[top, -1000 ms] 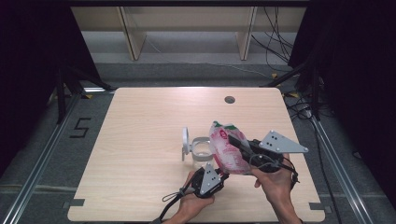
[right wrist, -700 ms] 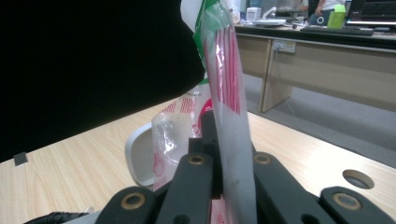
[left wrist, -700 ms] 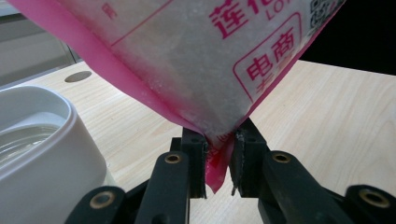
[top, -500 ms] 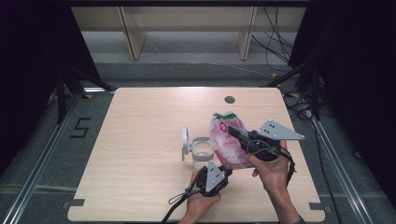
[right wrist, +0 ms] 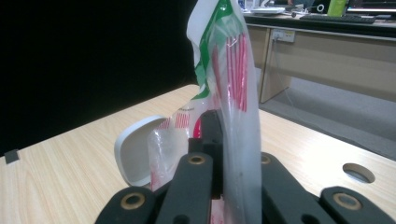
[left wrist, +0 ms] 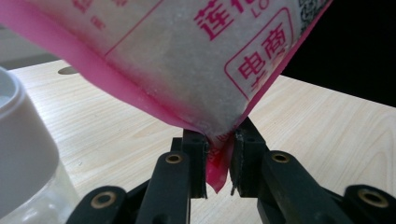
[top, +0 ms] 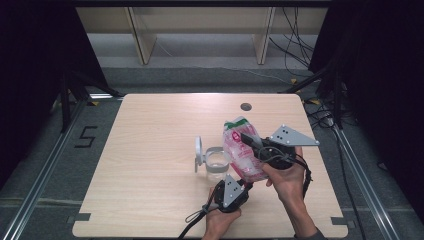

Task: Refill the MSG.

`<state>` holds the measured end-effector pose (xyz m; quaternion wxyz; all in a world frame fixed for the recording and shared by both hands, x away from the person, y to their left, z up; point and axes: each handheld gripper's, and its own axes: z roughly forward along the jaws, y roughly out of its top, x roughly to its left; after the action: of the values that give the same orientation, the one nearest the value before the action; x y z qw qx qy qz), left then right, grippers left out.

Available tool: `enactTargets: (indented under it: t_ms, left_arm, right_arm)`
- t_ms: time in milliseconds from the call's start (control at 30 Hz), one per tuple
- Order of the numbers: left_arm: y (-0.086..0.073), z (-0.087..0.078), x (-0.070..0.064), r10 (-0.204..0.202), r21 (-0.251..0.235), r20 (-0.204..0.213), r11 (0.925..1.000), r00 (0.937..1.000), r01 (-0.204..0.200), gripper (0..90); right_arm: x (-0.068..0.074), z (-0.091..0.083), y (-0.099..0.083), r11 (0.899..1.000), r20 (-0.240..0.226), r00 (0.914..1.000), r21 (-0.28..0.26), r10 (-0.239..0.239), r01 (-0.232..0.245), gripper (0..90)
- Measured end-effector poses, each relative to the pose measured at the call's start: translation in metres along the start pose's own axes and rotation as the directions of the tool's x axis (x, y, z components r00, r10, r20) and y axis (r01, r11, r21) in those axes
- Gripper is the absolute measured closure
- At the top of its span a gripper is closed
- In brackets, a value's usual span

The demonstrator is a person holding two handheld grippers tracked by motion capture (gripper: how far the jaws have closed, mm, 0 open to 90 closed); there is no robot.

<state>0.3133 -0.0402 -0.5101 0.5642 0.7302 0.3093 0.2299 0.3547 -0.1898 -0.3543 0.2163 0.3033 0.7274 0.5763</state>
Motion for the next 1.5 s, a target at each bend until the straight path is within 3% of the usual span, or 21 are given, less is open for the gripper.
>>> enactTargets:
  t_ms: [33,167,200,233,333,400,533,800,867,1100,1133,1467,1500]
  left_arm:
    - [0.000,0.001,0.000,-0.004,-0.002,0.002,1.0000,1.0000,0.004,77.7]
    - [0.001,0.002,0.000,-0.012,-0.007,-0.002,0.9999,0.9999,0.012,77.7]
    - [0.001,0.003,0.001,-0.014,-0.011,-0.004,0.9998,0.9999,0.014,77.7]
    - [0.001,0.003,0.001,-0.013,-0.004,-0.007,0.9999,0.9999,0.013,77.7]
    - [0.001,0.004,0.000,-0.016,-0.006,-0.004,0.9999,0.9999,0.016,77.7]
    - [0.001,0.007,0.000,-0.039,-0.016,0.007,0.9991,0.9992,0.040,77.8]
    - [0.003,0.007,0.000,-0.040,-0.014,-0.003,0.9991,0.9992,0.040,77.8]
    - [0.003,0.011,-0.002,-0.044,-0.033,0.010,0.9985,0.9990,0.044,78.0]
    - [0.003,0.012,-0.002,-0.046,-0.039,0.010,0.9982,0.9989,0.047,78.1]
    - [0.004,0.016,-0.006,-0.052,-0.064,0.006,0.9966,0.9986,0.052,78.3]
    - [0.005,0.018,-0.006,-0.052,-0.064,0.012,0.9966,0.9986,0.052,78.4]
    - [0.004,0.021,-0.005,-0.064,-0.070,0.012,0.9954,0.9979,0.065,78.5]
    - [0.004,0.022,-0.005,-0.067,-0.074,0.013,0.9949,0.9977,0.068,78.5]
  right_arm:
    - [0.000,0.001,0.001,1.000,0.007,0.9998,-0.004,-0.016,0.016,90.0]
    - [0.001,0.004,0.002,1.000,-0.004,0.9999,0.001,-0.016,0.016,90.0]
    - [0.002,0.004,0.002,1.000,0.003,1.0000,0.002,0.006,-0.006,90.0]
    - [0.001,0.004,0.003,1.000,0.011,0.9999,0.001,-0.013,0.013,90.0]
    - [0.002,0.007,0.003,1.000,0.002,1.0000,0.012,-0.002,0.002,90.0]
    - [0.001,0.009,0.004,1.000,0.003,0.9999,0.017,-0.012,0.012,90.0]
    - [0.000,0.012,0.005,0.999,-0.001,0.9996,0.018,-0.028,0.028,90.0]
    - [0.003,0.019,0.008,0.999,0.002,0.9999,0.034,-0.013,0.013,90.0]
    - [0.002,0.022,0.008,0.999,-0.010,0.9992,0.028,-0.038,0.038,90.0]
    - [0.006,0.027,0.009,0.999,-0.002,1.0000,0.040,-0.001,0.001,90.0]
    - [0.005,0.028,0.010,0.999,-0.003,0.9997,0.042,-0.025,0.025,90.0]
    - [0.006,0.035,0.010,0.998,-0.001,0.9999,0.067,-0.014,0.014,90.0]
    - [0.004,0.038,0.010,0.998,-0.008,0.9993,0.056,-0.037,0.038,90.0]
